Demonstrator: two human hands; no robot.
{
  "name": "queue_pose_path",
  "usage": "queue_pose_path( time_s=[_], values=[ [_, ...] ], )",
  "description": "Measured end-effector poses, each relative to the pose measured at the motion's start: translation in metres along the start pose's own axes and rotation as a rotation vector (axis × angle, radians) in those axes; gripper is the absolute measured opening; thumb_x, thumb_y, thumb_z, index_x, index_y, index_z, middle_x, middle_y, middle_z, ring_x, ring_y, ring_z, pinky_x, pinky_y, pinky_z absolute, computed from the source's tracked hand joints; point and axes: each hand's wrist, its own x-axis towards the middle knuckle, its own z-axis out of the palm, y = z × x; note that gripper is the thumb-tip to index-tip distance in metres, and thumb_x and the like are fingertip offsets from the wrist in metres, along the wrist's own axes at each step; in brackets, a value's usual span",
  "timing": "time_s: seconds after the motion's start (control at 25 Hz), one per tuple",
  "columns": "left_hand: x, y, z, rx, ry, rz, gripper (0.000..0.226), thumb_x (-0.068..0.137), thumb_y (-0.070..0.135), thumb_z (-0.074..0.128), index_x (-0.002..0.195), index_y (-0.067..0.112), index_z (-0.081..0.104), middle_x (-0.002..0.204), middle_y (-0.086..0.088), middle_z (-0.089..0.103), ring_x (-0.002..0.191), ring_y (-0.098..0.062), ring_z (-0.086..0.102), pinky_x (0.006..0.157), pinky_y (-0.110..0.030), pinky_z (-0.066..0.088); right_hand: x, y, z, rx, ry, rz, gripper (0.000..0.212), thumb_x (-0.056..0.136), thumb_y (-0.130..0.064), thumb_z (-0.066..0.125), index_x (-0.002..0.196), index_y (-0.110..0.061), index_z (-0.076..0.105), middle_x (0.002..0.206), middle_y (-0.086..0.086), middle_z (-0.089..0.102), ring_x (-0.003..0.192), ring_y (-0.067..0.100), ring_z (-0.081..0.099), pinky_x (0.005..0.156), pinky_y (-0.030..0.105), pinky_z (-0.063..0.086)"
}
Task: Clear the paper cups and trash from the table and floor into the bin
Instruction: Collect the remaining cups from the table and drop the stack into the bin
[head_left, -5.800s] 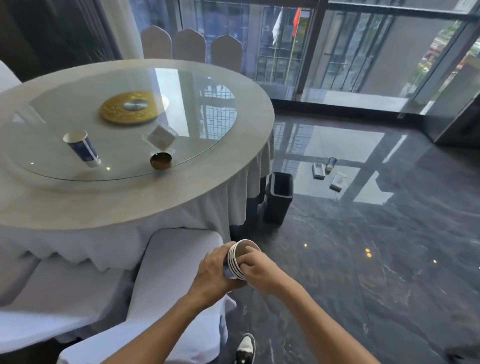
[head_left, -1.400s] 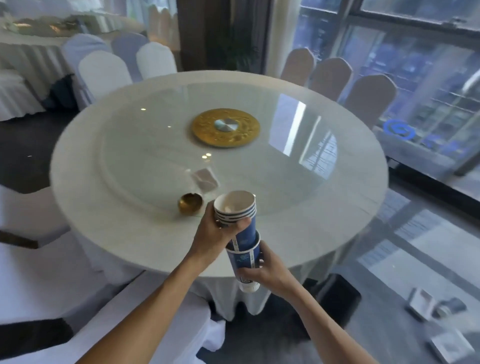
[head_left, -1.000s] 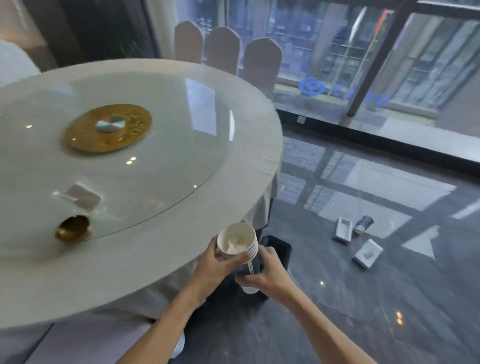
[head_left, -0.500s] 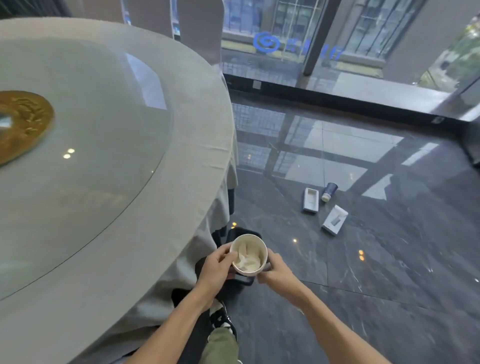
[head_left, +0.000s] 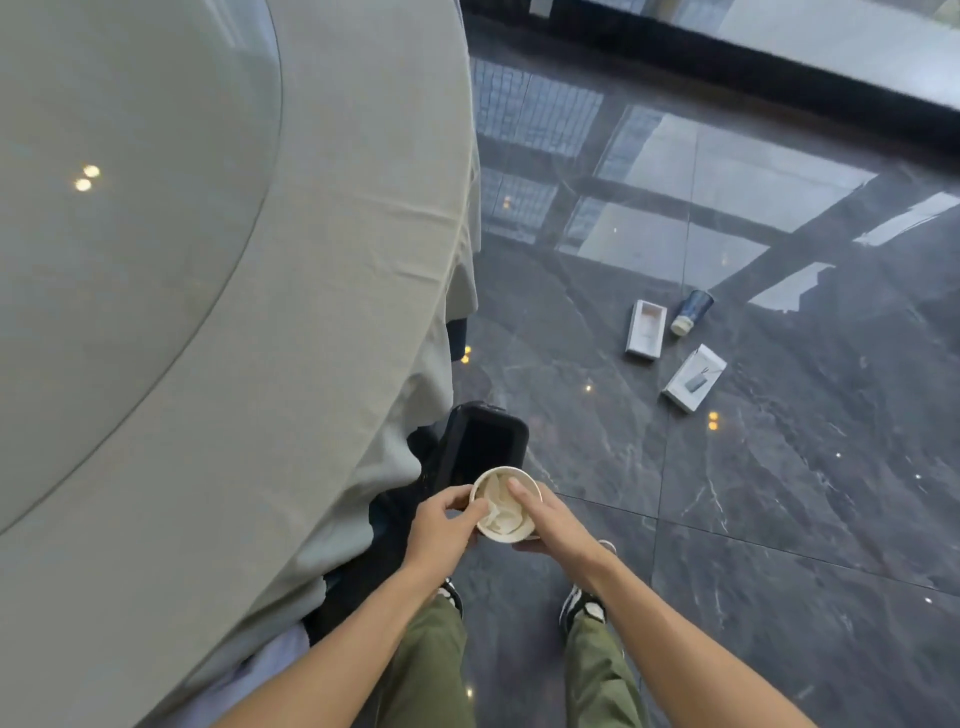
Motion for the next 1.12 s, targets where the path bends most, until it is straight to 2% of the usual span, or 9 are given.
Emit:
queue_pose_path(
  time_s=[0.12,0.24,0.36,0.56,0.72,0.8,0.96,1.04,1.12],
  values=[
    [0.052,-0.031,0.012,0.008,0.062,-0.051,0.028,0.093,0.027,0.076,0.12,0.026,0.079,0.1,0.008,0.082,0.082,-0.002,0.075,0.068,-0.018,0.057,0.064,0.026,-0.014,-0.086,0.088,-0.011,0.02,0.104,-0.03,0.053,0.109,-0.034,0.071,0.109,0.0,0.075,0.086,0.005,0.072,0.061,0.018,0.057],
    [0.109,-0.071,0.026,0.011,0.13,-0.132,0.036,0.092,0.031,0.076,0.128,0.025,0.075,0.111,0.006,0.08,0.099,-0.013,0.075,0.092,-0.04,0.063,0.137,0.05,-0.022,-0.219,0.1,-0.005,0.029,0.1,-0.013,0.05,0.124,-0.012,0.067,0.116,0.012,0.071,0.091,0.017,0.071,0.064,0.029,0.062],
    [0.157,-0.108,0.035,0.039,0.18,-0.2,0.044,0.086,0.037,0.075,0.128,0.026,0.075,0.115,0.007,0.078,0.107,-0.019,0.074,0.097,-0.049,0.06,0.197,0.078,-0.025,-0.33,0.097,0.044,0.029,0.098,-0.015,0.051,0.124,-0.011,0.064,0.116,0.009,0.07,0.105,0.025,0.068,0.092,0.049,0.059],
    [0.211,-0.15,0.051,0.09,0.166,-0.318,0.019,0.091,0.027,0.07,0.108,0.023,0.078,0.102,-0.001,0.081,0.1,-0.03,0.077,0.092,-0.055,0.061,0.265,0.12,-0.025,-0.412,0.045,0.157,0.033,0.095,-0.022,0.053,0.127,-0.013,0.051,0.119,0.007,0.066,0.108,0.026,0.066,0.096,0.048,0.057],
    [0.229,-0.163,0.06,0.106,0.166,-0.372,0.019,0.093,0.019,0.067,0.111,0.016,0.075,0.104,-0.007,0.079,0.101,-0.028,0.075,0.093,-0.05,0.062,0.289,0.135,-0.016,-0.478,0.025,0.161,0.04,0.092,-0.021,0.051,0.13,-0.009,0.052,0.127,0.012,0.059,0.111,0.03,0.063,0.099,0.05,0.055],
    [0.234,-0.164,0.062,0.118,0.168,-0.392,0.02,0.093,0.023,0.07,0.11,0.012,0.072,0.103,-0.008,0.077,0.099,-0.028,0.073,0.084,-0.042,0.06,0.298,0.138,-0.012,-0.509,0.019,0.161,0.039,0.093,-0.022,0.051,0.128,-0.005,0.056,0.128,0.015,0.056,0.107,0.031,0.064,0.097,0.047,0.056],
    [0.233,-0.16,0.062,0.184,0.189,-0.441,0.017,0.094,0.022,0.063,0.078,0.017,0.059,0.078,-0.005,0.064,0.075,-0.025,0.062,0.066,-0.032,0.046,0.294,0.13,-0.014,-0.541,-0.015,0.167,0.032,0.094,-0.022,0.05,0.115,-0.001,0.063,0.11,0.016,0.066,0.095,0.028,0.063,0.083,0.043,0.05],
    [0.225,-0.152,0.062,0.219,0.168,-0.458,0.028,0.095,0.015,0.057,0.068,0.019,0.05,0.074,-0.007,0.055,0.075,-0.025,0.055,0.071,-0.033,0.043,0.28,0.124,-0.022,-0.518,-0.032,0.156,0.026,0.094,-0.019,0.049,0.101,-0.002,0.067,0.095,0.012,0.069,0.091,0.029,0.065,0.086,0.046,0.054],
    [0.21,-0.135,0.062,0.215,0.137,-0.465,0.028,0.098,0.01,0.053,0.074,0.023,0.057,0.088,-0.009,0.059,0.083,-0.026,0.057,0.077,-0.037,0.045,0.258,0.116,-0.035,-0.504,-0.039,0.143,0.029,0.092,-0.016,0.048,0.106,-0.002,0.069,0.1,0.014,0.074,0.096,0.031,0.068,0.091,0.048,0.057]
  ],
)
